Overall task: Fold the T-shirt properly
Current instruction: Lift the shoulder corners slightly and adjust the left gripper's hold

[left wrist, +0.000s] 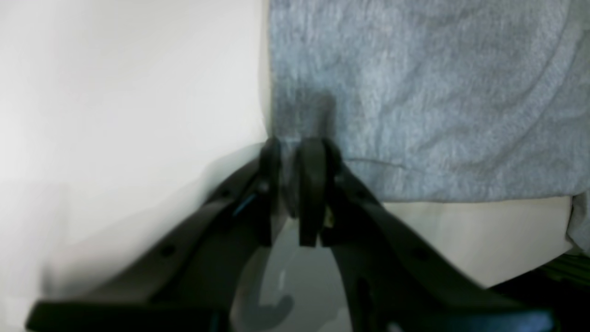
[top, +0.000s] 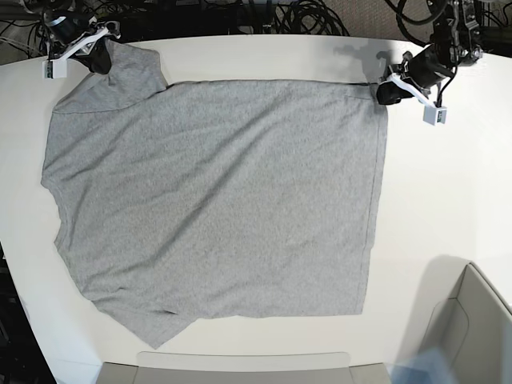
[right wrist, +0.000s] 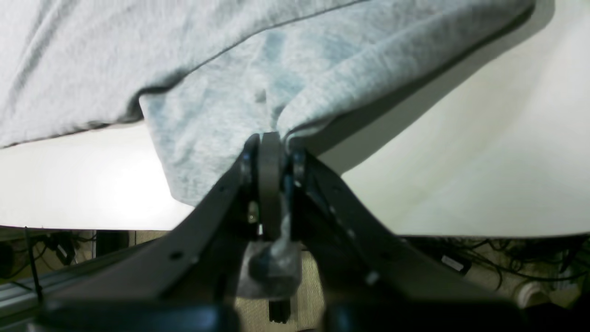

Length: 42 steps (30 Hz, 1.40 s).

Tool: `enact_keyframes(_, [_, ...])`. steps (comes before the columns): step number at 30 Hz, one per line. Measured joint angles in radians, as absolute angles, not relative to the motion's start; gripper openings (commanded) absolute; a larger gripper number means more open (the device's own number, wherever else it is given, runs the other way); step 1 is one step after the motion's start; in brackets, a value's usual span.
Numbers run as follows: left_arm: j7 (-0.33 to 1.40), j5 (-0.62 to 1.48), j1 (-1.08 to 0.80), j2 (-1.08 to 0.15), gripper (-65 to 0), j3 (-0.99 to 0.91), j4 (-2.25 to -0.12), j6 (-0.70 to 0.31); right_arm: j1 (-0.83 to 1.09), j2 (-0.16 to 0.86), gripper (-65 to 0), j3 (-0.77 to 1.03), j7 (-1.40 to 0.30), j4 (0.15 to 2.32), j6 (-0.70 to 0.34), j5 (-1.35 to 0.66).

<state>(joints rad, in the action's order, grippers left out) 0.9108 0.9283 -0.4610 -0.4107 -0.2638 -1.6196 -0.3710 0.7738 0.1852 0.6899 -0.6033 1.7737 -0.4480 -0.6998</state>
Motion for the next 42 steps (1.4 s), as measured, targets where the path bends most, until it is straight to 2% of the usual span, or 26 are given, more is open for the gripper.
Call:
enact_keyframes(14, [0.918,0.936,-0.454,-0.411,-55.8,-0.262,-1.62,-0.371,0.778,0.185,-65.0,0.689,-0.606,1.774,-0.448,-0.7])
enact_keyframes(20, [0.908,0.944,-0.418,-0.414,-55.8,-0.122,-1.608,-0.372,0.775,0.185,-65.0,0.687,-0.606,1.774,-0.448,-0.7])
enact_keyframes(23, [0.9,0.952,-0.422,-0.405,-55.8,-0.117,-1.608,-0.386,0.775,0.186,-65.0,0.687,-0.606,1.774,-0.448,-0.7])
enact_keyframes(26, [0.888,0.941,-0.427,-0.415,-55.3,-0.12,-1.607,-0.475,0.776,0.184,-65.0,0.687,-0.606,1.774,-0.448,-0.699])
enact_keyframes(29, [0.891,0.927,-0.43,-0.413,-50.6,-0.141,-1.606,-0.549,0.776,0.194,-65.0,0.687,-0.606,1.774,-0.448,-0.7])
enact_keyframes(32, [0.893,0.925,-0.432,-0.411,-47.3,-0.174,-1.607,-0.547,0.776,0.2,-65.0,0.687,-0.606,1.774,-0.448,-0.699])
enact_keyframes(39, [0.903,0.935,-0.429,-0.413,-47.2,-0.212,-1.713,-0.534,0.776,0.199,-65.0,0.687,-0.606,1.774,-0.448,-0.699])
enact_keyframes(42, [0.915,0.929,-0.424,-0.41,-47.0,-0.209,-1.694,-0.412,0.771,0.199,-65.0,0.687,-0.626,1.774,-0.448,-0.699])
